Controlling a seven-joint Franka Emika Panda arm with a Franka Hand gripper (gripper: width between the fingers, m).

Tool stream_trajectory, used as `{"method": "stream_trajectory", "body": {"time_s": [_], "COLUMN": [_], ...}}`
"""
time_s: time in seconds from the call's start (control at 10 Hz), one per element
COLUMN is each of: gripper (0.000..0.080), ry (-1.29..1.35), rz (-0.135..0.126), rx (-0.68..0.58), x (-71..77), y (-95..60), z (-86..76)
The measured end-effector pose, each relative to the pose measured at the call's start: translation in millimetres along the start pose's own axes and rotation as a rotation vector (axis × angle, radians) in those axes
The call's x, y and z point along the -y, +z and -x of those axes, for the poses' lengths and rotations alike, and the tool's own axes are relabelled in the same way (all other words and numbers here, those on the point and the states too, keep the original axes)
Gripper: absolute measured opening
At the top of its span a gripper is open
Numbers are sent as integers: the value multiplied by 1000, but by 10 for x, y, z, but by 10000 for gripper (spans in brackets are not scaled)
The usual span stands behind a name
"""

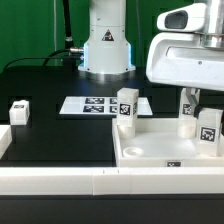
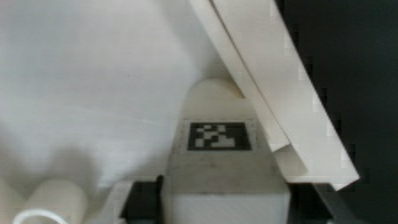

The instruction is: Assemble square table

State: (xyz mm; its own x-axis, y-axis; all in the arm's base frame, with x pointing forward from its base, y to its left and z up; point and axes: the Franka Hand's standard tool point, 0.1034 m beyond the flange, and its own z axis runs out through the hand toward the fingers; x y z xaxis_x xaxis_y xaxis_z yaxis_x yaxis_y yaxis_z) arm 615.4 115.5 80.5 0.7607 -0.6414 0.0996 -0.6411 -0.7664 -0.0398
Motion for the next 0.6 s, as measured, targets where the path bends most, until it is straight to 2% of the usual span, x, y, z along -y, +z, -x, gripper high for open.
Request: {"method": "stream_trajectory", "body": {"time_s": [0.6], "gripper": [300], "ry": [426], "rz": [-9], "rx": [36], "x": [1], "y": [-1], "z": [-14]}}
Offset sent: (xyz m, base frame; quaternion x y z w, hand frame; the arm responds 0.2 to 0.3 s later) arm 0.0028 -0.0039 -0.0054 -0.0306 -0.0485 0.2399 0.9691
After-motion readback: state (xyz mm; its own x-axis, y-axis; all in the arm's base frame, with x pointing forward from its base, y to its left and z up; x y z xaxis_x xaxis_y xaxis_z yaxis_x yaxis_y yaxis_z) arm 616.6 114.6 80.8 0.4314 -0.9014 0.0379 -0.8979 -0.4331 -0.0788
